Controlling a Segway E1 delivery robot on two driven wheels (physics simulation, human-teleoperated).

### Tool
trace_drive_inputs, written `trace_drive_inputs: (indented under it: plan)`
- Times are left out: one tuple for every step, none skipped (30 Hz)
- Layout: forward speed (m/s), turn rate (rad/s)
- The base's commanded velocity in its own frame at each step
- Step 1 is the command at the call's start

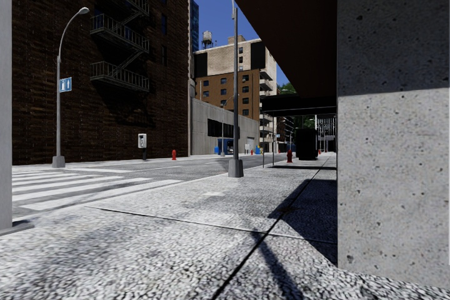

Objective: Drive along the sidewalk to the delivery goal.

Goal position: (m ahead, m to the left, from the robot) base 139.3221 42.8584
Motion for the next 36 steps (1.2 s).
trace_drive_inputs:
  plan:
    - [0.00,0.00]
    - [0.00,0.00]
    - [0.00,0.00]
    - [0.00,0.00]
    - [0.00,0.00]
    - [0.00,0.00]
    - [0.00,0.00]
    - [0.00,0.00]
    - [0.00,0.00]
    - [0.00,0.00]
    - [0.00,0.00]
    - [0.00,0.00]
    - [0.00,0.00]
    - [0.00,0.00]
    - [0.00,0.00]
    - [0.00,0.00]
    - [0.00,0.00]
    - [0.00,0.00]
    - [0.00,0.00]
    - [0.00,0.00]
    - [0.00,0.00]
    - [0.00,0.00]
    - [0.00,0.00]
    - [0.00,0.00]
    - [0.00,0.00]
    - [0.00,0.00]
    - [0.00,0.00]
    - [0.00,0.00]
    - [0.00,0.00]
    - [0.00,0.00]
    - [0.00,0.00]
    - [0.00,0.00]
    - [0.00,0.00]
    - [0.00,0.00]
    - [0.00,0.00]
    - [0.01,0.01]
